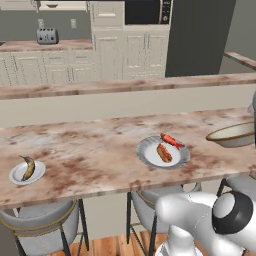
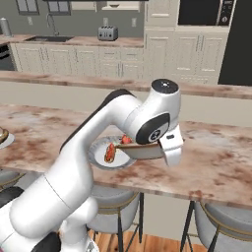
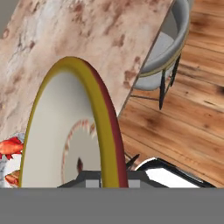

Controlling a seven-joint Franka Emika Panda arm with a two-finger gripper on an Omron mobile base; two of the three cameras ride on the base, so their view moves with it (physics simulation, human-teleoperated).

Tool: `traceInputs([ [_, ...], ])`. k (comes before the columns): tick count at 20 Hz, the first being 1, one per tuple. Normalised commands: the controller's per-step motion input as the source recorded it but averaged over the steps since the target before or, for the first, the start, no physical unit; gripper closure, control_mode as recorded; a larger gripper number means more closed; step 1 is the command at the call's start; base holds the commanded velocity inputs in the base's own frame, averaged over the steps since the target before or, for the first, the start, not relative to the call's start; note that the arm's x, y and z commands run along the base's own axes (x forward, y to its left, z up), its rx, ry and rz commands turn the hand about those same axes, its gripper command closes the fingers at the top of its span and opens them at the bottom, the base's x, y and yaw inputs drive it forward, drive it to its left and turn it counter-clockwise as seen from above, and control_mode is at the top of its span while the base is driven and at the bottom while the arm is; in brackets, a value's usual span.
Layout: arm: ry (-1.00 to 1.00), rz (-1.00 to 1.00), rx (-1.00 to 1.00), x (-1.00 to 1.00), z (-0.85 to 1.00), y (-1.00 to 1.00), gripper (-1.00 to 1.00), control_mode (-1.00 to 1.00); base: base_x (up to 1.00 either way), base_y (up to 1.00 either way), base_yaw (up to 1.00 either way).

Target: Take the smaller bowl and place it next to the appetizer plate on the dining counter , and place the larger bowl next to the plate with cooked food.

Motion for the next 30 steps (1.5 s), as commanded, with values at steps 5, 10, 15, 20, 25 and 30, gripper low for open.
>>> traceInputs([
  [5,0.04,-0.01,0.02,0.48,-0.33,-0.34,1.00,-1.00,0.00,0.00,0.00],
  [10,0.00,0.00,0.01,0.75,-0.51,-0.11,1.00,-1.00,0.00,0.00,0.00],
  [15,-0.02,0.00,0.00,0.59,-0.55,-0.03,1.00,-1.00,0.00,0.00,0.00],
  [20,0.00,0.00,0.00,0.48,-0.50,-0.04,1.00,-1.00,0.00,0.00,0.00],
  [25,0.00,0.00,0.00,0.30,-0.43,-0.03,1.00,-1.00,0.00,0.00,0.00],
  [30,0.00,0.00,0.01,0.21,-0.35,-0.08,1.00,-1.00,0.00,0.00,0.00],
])
